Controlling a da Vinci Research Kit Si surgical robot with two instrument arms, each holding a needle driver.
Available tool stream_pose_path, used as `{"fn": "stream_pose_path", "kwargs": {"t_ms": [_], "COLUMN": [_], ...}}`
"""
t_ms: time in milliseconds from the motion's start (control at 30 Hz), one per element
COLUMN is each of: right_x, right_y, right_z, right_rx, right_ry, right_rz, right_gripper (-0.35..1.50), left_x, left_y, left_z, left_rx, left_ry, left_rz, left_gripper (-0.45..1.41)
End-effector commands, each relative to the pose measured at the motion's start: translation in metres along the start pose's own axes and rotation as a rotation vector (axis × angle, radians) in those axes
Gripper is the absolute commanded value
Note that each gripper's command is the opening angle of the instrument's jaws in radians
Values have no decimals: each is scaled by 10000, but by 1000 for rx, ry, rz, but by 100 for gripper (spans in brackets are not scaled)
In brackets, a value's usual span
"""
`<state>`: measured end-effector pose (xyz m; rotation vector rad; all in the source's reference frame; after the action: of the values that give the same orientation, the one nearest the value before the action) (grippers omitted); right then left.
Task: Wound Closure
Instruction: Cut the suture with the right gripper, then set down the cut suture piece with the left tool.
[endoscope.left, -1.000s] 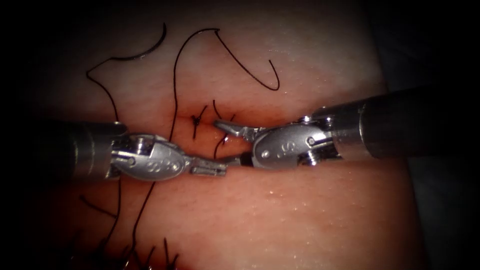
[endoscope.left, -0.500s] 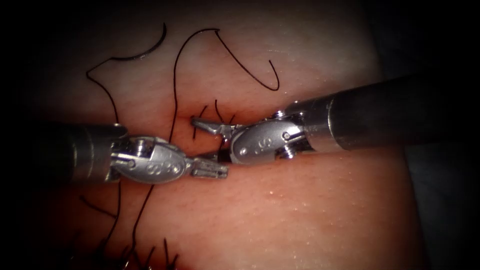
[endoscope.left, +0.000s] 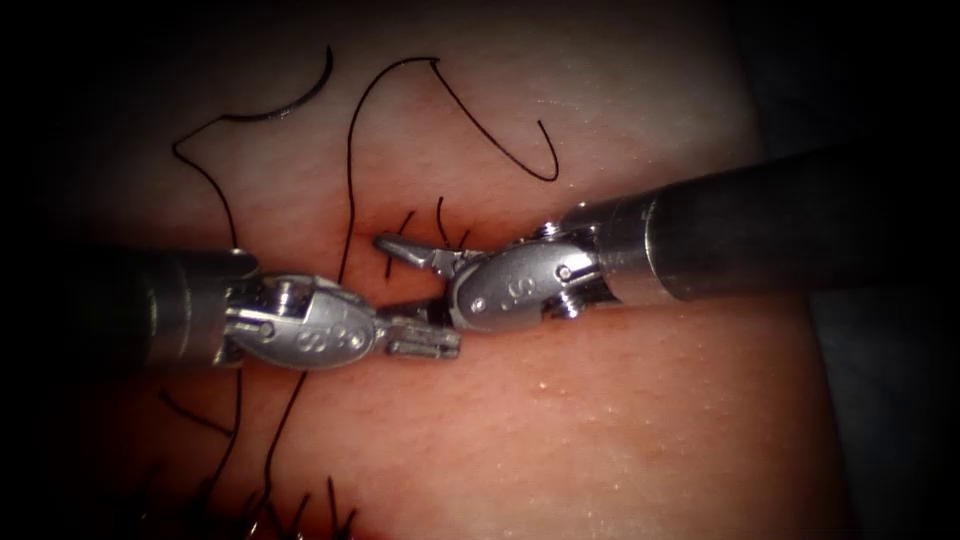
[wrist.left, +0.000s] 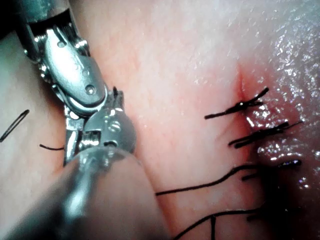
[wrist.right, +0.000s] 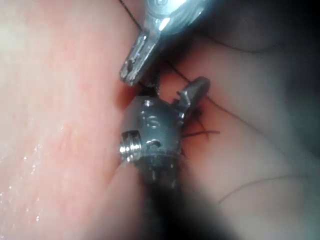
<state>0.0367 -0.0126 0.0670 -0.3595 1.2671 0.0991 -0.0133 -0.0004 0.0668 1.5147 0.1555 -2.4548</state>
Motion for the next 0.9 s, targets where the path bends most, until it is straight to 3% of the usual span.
{"fn": "stream_pose_path", "kwargs": {"t_ms": [33, 67, 333, 367, 433, 533, 633, 767, 900], "right_x": [-9, -12, -26, -25, -16, -2, 15, 39, 39], "right_y": [-5, -6, -19, -18, -12, 0, 15, 51, 72], "right_z": [9, 10, 22, 20, 7, -15, -45, -121, -169], "right_rx": [14, 35, 98, 92, 32, 4, -1, -65, -111], "right_ry": [-11, -23, -83, -87, -112, -136, -130, -155, -175], "right_rz": [-6, -8, -26, -26, -19, -4, 13, -18, -4], "right_gripper": [-5, -35, -35, 27, 129, 146, 146, 148, 148], "left_x": [-3, -3, -2, -1, 1, 7, 15, 36, 49], "left_y": [-1, -1, 4, 6, 11, 16, 21, 36, 46], "left_z": [7, 8, 6, 4, -1, -6, -6, -3, 10], "left_rx": [0, 0, -1, -1, -7, -5, 3, 7, -5], "left_ry": [0, 0, 1, -1, 6, 11, 14, 59, 91], "left_rz": [2, 2, 7, 8, 11, 15, 17, 36, 26], "left_gripper": [-45, -45, -45, -45, -45, -45, -45, -45, -45]}}
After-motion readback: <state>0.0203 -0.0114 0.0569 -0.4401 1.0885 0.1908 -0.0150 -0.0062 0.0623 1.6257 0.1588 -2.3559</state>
